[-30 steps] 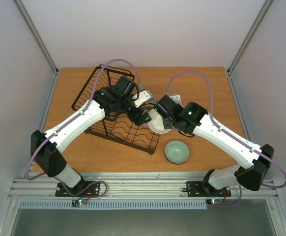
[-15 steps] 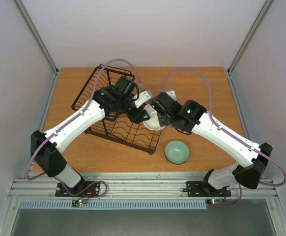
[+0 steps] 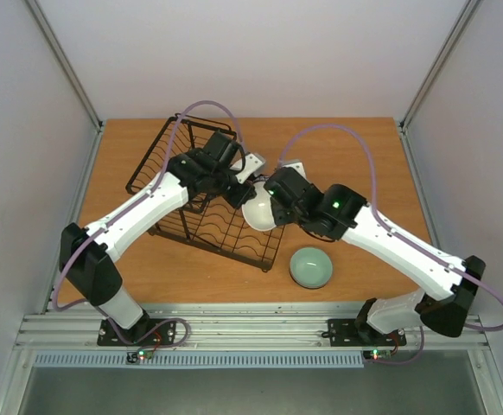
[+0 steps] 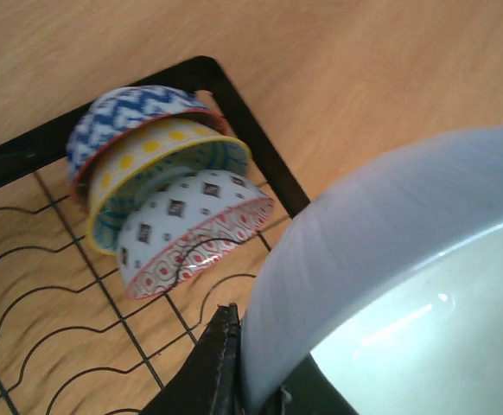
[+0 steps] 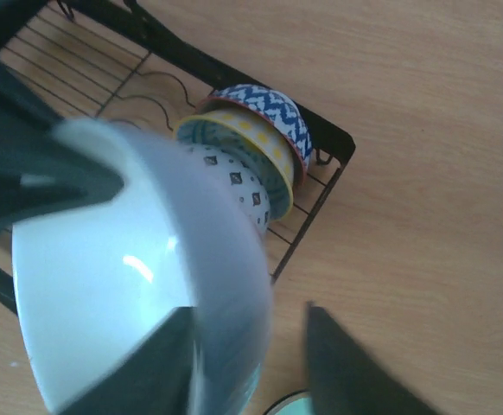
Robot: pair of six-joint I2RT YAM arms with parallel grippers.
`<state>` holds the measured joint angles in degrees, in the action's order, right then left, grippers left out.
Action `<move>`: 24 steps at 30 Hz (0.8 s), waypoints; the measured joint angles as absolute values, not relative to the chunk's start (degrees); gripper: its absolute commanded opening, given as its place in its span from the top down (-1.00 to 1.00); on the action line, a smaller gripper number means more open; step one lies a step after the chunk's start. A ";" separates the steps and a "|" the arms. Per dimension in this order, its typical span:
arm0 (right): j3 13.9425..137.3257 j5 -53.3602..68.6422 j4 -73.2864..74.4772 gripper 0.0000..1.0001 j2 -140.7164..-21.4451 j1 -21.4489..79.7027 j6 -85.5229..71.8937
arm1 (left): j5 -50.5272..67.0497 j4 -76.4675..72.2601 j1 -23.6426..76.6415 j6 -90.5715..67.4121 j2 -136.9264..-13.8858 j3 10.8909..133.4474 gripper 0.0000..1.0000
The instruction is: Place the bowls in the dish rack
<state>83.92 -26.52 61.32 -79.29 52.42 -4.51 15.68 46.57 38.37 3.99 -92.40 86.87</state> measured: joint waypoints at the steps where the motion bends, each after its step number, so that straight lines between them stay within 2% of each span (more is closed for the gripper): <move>1: 82.78 -25.56 59.68 -0.14 -78.11 52.56 -3.77 | 16.21 46.61 38.35 5.43 -92.40 86.80 0.99; 4: 78.04 -24.34 55.05 -0.40 -72.16 52.25 -2.44 | 19.09 47.37 38.81 8.84 -91.55 85.65 0.99; 11: 68.71 -16.38 45.30 -0.61 -57.67 52.01 -1.72 | 29.39 46.19 35.16 9.87 -88.64 83.18 0.99; 16: 63.00 -8.69 38.30 -0.92 -53.78 51.92 -3.95 | 36.07 44.66 31.55 9.26 -88.49 82.54 0.99; 24: 57.28 0.16 31.44 -0.97 -52.71 51.92 -6.76 | 45.50 44.07 31.57 9.19 -88.49 82.39 0.99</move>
